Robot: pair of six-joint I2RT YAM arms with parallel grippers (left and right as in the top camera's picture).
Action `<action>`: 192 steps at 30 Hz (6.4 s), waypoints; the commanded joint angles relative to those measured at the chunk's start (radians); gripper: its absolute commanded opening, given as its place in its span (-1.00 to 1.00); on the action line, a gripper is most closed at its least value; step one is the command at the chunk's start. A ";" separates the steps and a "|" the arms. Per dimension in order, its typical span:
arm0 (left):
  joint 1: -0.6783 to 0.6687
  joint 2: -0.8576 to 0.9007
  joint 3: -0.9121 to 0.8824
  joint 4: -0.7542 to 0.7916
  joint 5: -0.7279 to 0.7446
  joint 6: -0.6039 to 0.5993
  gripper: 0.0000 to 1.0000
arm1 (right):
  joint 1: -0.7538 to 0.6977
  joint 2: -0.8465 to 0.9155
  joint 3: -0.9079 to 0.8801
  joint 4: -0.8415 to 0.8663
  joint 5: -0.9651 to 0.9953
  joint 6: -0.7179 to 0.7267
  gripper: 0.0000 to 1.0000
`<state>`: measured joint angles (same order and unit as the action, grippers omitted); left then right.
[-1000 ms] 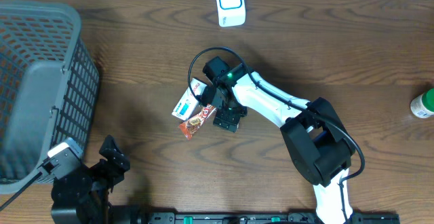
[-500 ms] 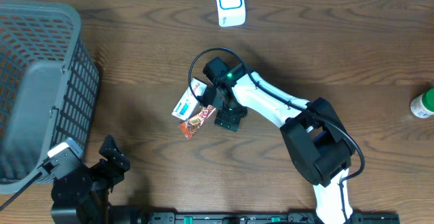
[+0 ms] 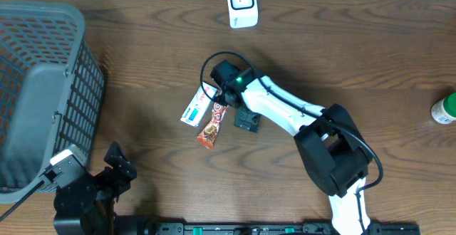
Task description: Scan the item barcode
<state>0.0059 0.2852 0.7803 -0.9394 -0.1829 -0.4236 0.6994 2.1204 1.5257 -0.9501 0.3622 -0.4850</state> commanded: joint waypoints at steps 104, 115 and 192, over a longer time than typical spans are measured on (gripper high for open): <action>0.005 -0.005 0.005 -0.003 -0.005 -0.012 0.75 | -0.139 0.012 0.352 -0.265 -0.424 1.082 0.98; 0.005 -0.005 0.005 -0.003 -0.006 -0.012 0.75 | -0.195 0.027 0.291 -0.217 -0.420 1.011 0.99; 0.005 -0.005 0.005 -0.003 -0.005 -0.012 0.75 | -0.395 0.219 0.423 -0.586 -0.914 0.738 0.38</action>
<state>0.0059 0.2852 0.7803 -0.9394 -0.1829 -0.4236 0.3065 2.3173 1.9320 -1.5337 -0.5224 0.2779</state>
